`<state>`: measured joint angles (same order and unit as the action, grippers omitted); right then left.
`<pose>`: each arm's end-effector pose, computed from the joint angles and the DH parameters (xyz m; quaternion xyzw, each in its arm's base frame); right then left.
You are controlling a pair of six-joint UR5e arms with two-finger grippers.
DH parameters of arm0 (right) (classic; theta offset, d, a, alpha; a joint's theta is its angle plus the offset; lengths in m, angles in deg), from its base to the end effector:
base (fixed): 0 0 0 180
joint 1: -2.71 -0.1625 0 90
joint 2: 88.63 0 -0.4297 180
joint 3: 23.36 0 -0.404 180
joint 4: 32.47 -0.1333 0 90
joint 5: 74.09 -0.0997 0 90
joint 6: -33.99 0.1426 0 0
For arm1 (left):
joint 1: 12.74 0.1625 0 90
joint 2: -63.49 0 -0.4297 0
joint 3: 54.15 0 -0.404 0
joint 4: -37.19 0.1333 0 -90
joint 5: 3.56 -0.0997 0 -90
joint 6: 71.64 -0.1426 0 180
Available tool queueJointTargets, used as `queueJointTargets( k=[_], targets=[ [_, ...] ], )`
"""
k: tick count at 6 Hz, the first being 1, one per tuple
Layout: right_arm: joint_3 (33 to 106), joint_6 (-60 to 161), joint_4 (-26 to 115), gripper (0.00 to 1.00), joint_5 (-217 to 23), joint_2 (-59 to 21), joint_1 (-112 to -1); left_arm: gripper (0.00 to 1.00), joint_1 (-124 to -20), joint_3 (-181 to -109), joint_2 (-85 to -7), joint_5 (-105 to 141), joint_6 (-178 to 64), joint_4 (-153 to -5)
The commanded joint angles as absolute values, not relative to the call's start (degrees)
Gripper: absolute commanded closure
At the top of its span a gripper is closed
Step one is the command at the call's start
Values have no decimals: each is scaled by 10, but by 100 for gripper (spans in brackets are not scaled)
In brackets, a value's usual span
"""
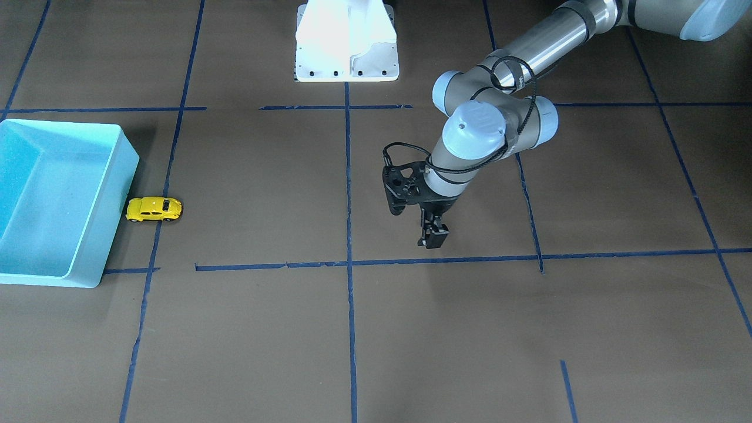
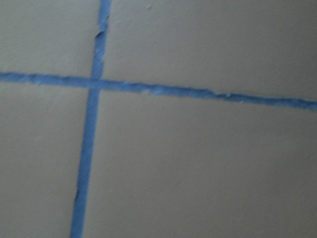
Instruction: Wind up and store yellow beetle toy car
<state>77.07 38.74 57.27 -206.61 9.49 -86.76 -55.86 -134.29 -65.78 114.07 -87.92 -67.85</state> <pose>0.0328 -0.4476 0.6721 0.0042 -0.3631 0.0262 0.9314 0.5260 -0.5846 0.3171 0.2960 0.3101 0.5477 0.7185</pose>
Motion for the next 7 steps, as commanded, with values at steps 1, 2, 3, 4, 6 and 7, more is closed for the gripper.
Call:
queueJointTargets(
  k=[1, 2, 3, 4, 6, 7],
  targets=[
    [770, 389, 573, 0, -2063, 89, -867, 0, -667, -1366, -642, 1136, -878, -591],
    [773, 392, 576, 0, -2063, 84, -861, 0, -695, -1408, -611, 1136, -877, -590],
    [780, 394, 580, 0, -2065, 68, -858, 0, -725, -1443, -564, 1138, -877, -591],
    [798, 394, 654, 0, -2067, 26, -846, 0, -741, -1448, -547, 1140, -879, -592],
    [869, 387, 716, 0, -2064, 15, -820, 0, -835, -1441, -475, 1225, -848, -590],
    [888, 371, 716, 0, -2063, 17, -790, 0, -874, -1442, -423, 1230, -729, -597]
  ],
)
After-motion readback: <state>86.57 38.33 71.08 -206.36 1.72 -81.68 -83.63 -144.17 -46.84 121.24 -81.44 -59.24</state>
